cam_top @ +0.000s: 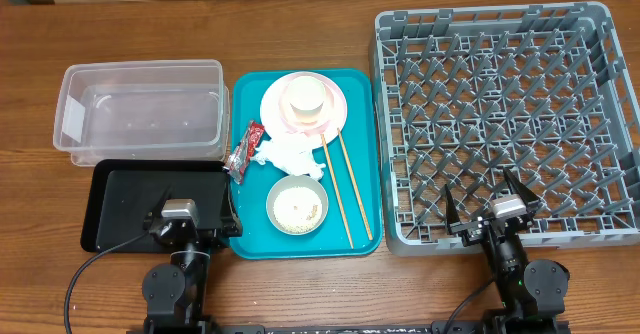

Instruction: Sort waste into correct bins and load items into the dishwasher

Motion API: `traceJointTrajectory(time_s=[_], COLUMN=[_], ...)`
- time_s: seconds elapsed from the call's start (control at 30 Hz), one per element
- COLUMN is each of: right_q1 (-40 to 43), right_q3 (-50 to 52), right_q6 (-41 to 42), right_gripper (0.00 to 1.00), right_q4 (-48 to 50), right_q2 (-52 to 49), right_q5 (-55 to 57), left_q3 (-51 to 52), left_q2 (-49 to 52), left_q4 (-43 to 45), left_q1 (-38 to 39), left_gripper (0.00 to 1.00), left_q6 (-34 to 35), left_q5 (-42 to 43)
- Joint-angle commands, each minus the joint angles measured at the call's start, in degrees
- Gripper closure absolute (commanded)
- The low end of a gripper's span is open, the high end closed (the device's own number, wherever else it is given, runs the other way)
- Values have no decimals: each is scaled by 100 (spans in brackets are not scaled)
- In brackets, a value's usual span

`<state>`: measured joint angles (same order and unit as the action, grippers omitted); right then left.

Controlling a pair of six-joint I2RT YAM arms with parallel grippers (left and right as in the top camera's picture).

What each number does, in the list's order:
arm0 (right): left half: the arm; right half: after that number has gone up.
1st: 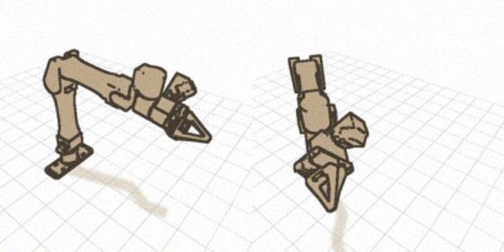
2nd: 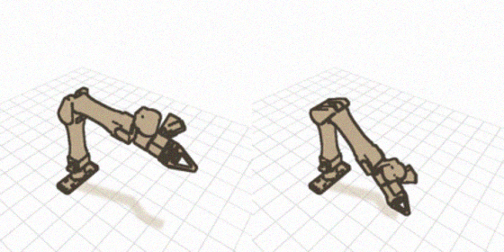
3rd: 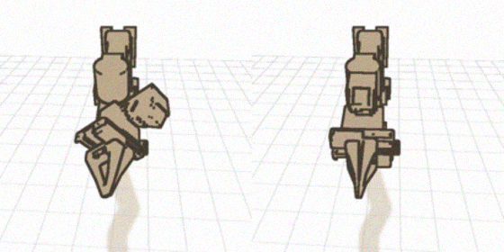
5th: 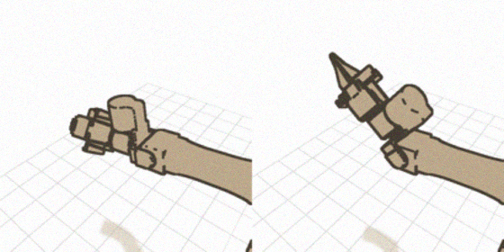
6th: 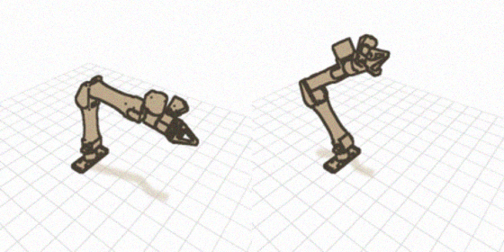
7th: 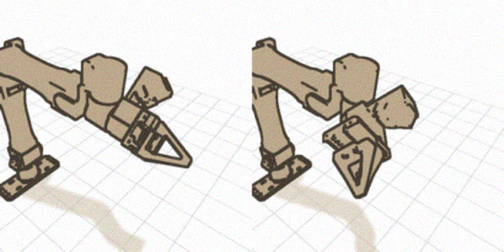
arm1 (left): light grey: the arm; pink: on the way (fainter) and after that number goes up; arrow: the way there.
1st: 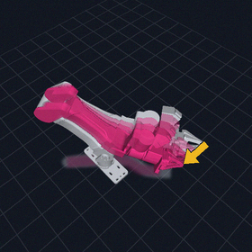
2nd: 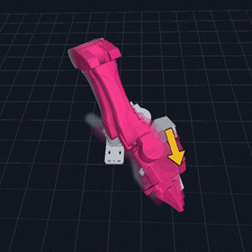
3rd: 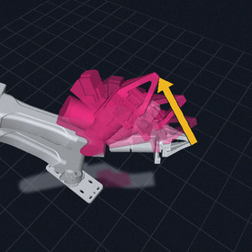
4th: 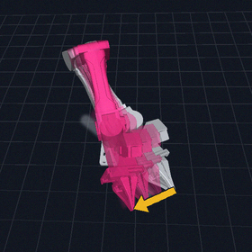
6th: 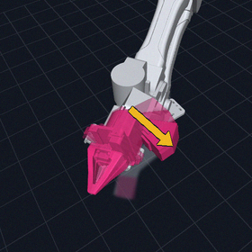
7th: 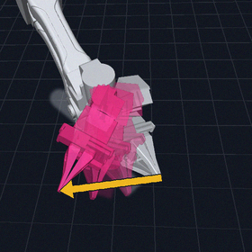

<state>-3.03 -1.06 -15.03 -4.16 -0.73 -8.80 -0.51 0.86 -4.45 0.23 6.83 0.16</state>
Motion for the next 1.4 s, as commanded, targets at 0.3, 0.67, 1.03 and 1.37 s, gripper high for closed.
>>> traceJointTrajectory(time_s=[0.3, 0.67, 1.03, 1.37], right_q1=[15, 15, 15, 15], right_q3=[61, 61, 61, 61], right_q6=[22, 22, 22, 22], right_gripper=[0, 0, 0, 0], right_q4=[22, 22, 22, 22], right_q2=[57, 57, 57, 57], right_q5=[-28, -28, -28, -28], left_q3=[24, 24, -1126, -4889], left_q2=[-59, -59, -2, 2404], left_q4=[2, 0, -619, -3335], left_q1=[-31, -31, -31, -31], left_gripper=[0, 0, 0, 0], left_q6=[-125, -118, 804, 796], left_q5=[-55, -24, 896, 1405])
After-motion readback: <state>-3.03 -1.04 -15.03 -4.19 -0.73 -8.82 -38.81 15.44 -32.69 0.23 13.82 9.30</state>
